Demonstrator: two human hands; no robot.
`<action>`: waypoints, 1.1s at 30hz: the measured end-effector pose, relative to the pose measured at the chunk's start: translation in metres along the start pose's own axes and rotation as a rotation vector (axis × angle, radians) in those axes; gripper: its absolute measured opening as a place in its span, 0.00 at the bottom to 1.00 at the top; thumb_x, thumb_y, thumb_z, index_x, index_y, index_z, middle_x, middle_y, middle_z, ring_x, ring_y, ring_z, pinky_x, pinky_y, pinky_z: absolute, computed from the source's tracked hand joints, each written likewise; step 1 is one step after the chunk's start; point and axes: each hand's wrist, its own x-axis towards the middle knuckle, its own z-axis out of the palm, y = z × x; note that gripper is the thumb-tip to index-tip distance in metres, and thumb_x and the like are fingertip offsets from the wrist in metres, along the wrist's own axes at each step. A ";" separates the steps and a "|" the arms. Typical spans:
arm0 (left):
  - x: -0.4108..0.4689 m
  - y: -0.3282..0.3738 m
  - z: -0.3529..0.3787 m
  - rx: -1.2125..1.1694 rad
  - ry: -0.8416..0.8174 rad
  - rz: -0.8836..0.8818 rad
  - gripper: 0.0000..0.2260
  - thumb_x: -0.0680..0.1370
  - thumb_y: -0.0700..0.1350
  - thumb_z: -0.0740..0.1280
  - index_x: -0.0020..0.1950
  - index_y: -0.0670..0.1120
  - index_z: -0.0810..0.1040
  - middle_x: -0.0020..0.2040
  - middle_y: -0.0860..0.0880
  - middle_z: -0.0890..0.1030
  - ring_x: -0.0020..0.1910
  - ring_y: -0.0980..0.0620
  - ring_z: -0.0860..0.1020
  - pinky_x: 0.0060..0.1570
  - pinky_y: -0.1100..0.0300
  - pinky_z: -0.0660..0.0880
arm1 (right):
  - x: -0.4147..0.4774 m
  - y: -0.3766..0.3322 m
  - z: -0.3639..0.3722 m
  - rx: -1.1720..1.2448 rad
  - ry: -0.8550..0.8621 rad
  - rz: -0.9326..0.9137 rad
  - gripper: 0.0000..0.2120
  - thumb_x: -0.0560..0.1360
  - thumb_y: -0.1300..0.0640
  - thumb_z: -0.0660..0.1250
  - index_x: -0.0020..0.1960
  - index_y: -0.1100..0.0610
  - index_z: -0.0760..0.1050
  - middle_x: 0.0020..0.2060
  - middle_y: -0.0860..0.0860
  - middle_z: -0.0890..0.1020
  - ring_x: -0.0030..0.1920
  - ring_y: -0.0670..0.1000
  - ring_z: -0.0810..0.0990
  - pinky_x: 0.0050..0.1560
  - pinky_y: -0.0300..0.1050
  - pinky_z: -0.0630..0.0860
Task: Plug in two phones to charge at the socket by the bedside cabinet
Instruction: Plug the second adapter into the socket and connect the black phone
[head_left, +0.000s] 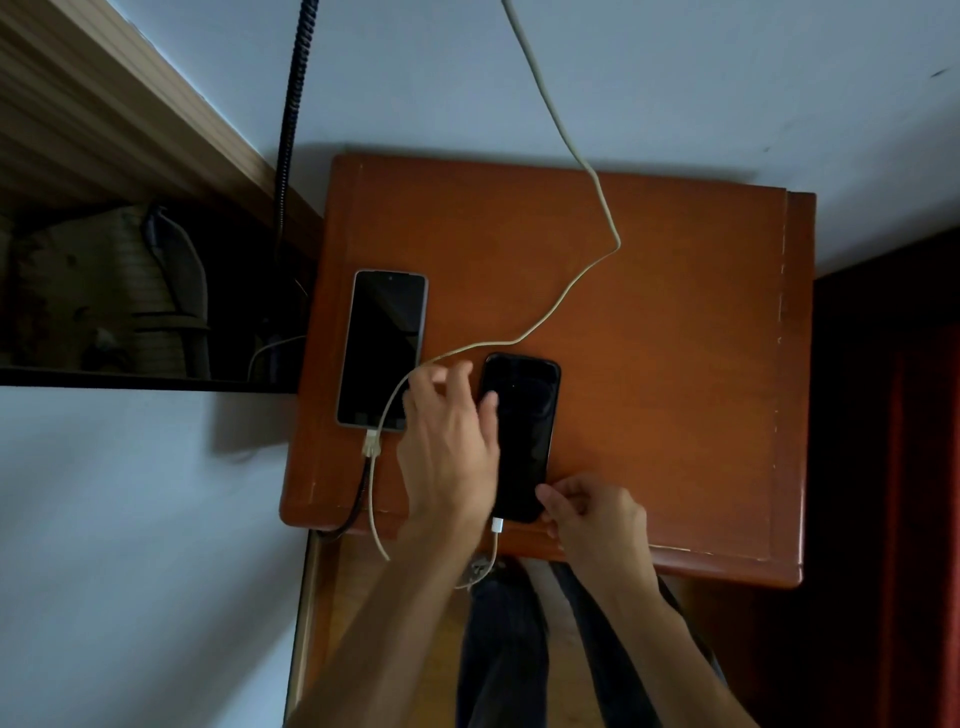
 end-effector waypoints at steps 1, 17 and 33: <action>0.009 -0.003 -0.004 -0.003 0.040 0.014 0.17 0.82 0.49 0.66 0.69 0.46 0.74 0.64 0.43 0.74 0.56 0.47 0.80 0.42 0.59 0.79 | -0.001 0.001 0.000 0.006 0.005 -0.004 0.08 0.76 0.50 0.72 0.40 0.50 0.80 0.29 0.45 0.84 0.32 0.43 0.83 0.38 0.43 0.81; -0.022 -0.079 -0.038 -0.059 0.080 -0.051 0.06 0.80 0.43 0.69 0.54 0.43 0.82 0.47 0.45 0.82 0.44 0.46 0.79 0.36 0.54 0.76 | -0.010 0.013 0.005 0.002 0.016 -0.015 0.09 0.77 0.50 0.71 0.41 0.53 0.80 0.30 0.46 0.84 0.35 0.46 0.84 0.43 0.50 0.82; -0.118 -0.186 -0.012 -0.156 0.010 -0.508 0.05 0.78 0.41 0.71 0.52 0.42 0.83 0.46 0.42 0.87 0.42 0.41 0.84 0.42 0.54 0.78 | -0.043 0.004 0.017 -0.122 -0.010 -0.025 0.15 0.81 0.46 0.64 0.55 0.57 0.80 0.42 0.50 0.85 0.41 0.50 0.83 0.36 0.40 0.75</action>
